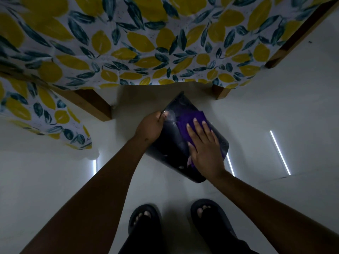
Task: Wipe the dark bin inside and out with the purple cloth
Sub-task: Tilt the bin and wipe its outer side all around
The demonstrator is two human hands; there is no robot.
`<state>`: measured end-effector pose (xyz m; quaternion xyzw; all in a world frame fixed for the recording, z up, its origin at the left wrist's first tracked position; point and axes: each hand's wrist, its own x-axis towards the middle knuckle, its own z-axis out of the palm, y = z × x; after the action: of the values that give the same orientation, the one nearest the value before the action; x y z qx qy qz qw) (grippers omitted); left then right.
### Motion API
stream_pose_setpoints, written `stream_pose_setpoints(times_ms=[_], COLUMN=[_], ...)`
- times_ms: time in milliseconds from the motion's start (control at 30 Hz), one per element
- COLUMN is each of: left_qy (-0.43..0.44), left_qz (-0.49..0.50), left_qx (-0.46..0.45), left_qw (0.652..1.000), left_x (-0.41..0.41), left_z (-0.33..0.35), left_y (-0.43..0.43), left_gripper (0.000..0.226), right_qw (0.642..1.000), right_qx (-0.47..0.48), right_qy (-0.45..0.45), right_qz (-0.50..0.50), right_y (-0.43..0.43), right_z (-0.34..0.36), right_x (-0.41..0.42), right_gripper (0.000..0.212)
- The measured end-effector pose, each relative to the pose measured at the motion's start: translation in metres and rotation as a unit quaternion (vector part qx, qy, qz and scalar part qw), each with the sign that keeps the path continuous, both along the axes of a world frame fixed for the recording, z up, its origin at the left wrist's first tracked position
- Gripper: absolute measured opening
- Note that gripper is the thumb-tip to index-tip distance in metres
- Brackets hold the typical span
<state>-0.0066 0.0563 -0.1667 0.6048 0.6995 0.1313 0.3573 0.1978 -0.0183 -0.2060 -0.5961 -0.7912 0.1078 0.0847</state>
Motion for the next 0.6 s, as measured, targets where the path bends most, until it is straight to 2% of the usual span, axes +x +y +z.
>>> stream_pose_setpoints(times_ms=[133, 200, 300, 400, 500, 600], left_qy=[-0.007, -0.01, -0.009, -0.036, -0.088, -0.083], left_qz=[0.015, 0.013, 0.004, -0.009, 0.039, 0.043], left_qx=[0.011, 0.012, 0.001, 0.0, -0.01, -0.027], left_qw=[1.0, 1.0, 1.0, 0.999, 0.995, 0.995], left_x=[0.001, 0.004, 0.003, 0.004, -0.003, -0.016], left_z=[-0.001, 0.001, 0.002, 0.005, 0.005, -0.002], left_y=[-0.003, -0.002, 0.0, 0.002, -0.009, -0.029], left_gripper=[0.041, 0.043, 0.046, 0.04, 0.031, 0.041], right_qw=[0.989, 0.978, 0.97, 0.986, 0.993, 0.999], right_qx=[0.031, 0.056, 0.078, 0.056, 0.024, -0.002], right_qy=[-0.091, -0.107, -0.101, -0.063, -0.037, -0.017], right_qz=[0.11, 0.17, 0.209, 0.146, 0.106, 0.05], right_y=[-0.042, -0.04, -0.015, -0.002, -0.002, 0.014], right_z=[-0.021, -0.025, -0.013, -0.004, -0.001, 0.003], right_x=[0.008, 0.0, -0.01, -0.015, -0.012, -0.001], right_gripper=[0.09, 0.092, 0.083, 0.071, 0.065, 0.06])
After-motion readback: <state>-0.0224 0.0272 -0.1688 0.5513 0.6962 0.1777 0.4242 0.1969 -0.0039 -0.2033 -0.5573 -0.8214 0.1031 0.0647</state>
